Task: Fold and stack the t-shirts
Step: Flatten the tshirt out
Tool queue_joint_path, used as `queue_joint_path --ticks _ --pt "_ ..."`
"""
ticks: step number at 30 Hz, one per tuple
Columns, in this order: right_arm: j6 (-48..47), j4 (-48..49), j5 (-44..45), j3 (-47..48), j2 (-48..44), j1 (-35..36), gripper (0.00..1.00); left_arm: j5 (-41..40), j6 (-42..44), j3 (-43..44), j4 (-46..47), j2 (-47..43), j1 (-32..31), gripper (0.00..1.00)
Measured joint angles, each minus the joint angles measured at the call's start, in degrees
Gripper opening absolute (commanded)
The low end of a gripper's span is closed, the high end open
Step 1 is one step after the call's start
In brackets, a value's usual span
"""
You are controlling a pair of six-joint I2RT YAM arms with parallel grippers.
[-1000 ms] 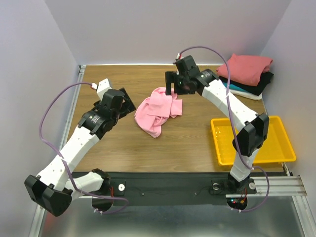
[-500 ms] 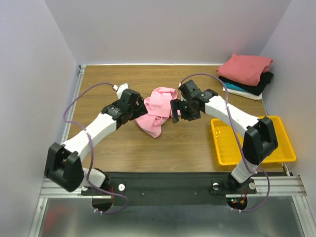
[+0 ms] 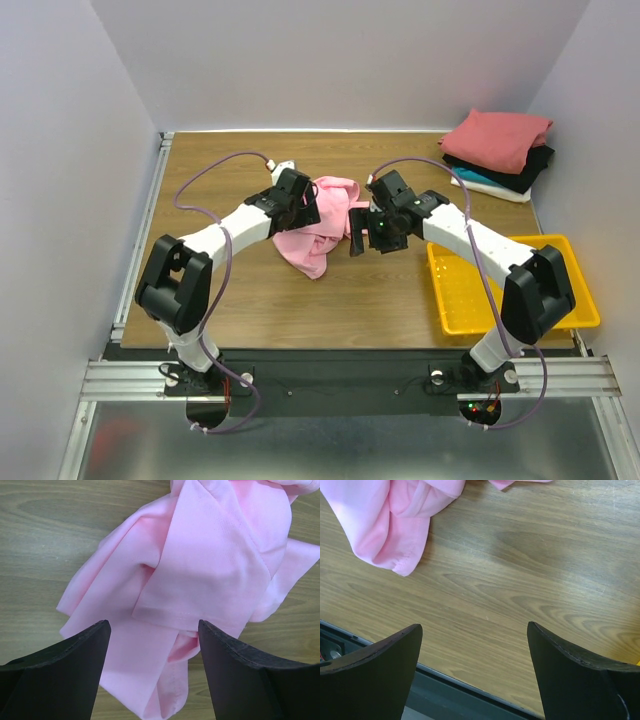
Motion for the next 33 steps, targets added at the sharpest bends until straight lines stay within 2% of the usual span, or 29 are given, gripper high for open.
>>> queue_joint_path --ticks 6,18,24,25,27,28,33 --pt "0.1 0.3 0.0 0.0 -0.5 0.0 0.91 0.5 0.4 0.4 1.6 2.6 0.0 0.69" --pt "0.1 0.3 -0.4 0.0 -0.5 0.0 0.91 1.9 1.7 1.0 2.9 7.7 -0.1 0.61" --pt "0.1 0.3 -0.4 0.0 -0.5 0.0 0.91 1.9 2.2 1.8 3.4 8.8 -0.1 0.32" --pt "0.1 0.3 -0.4 0.0 -0.5 0.0 0.91 2.0 2.2 1.9 3.5 8.9 -0.1 0.23" --pt "0.1 0.3 -0.5 0.0 -0.5 0.0 0.91 1.9 2.2 2.2 3.4 9.0 -0.1 0.13" --pt "0.1 0.3 -0.5 0.0 -0.5 0.0 0.91 1.9 2.3 2.3 3.3 9.0 -0.1 0.00" --pt "-0.3 0.3 -1.2 0.0 -0.5 0.0 0.90 1.7 2.2 3.3 2.4 8.9 -0.1 0.00"
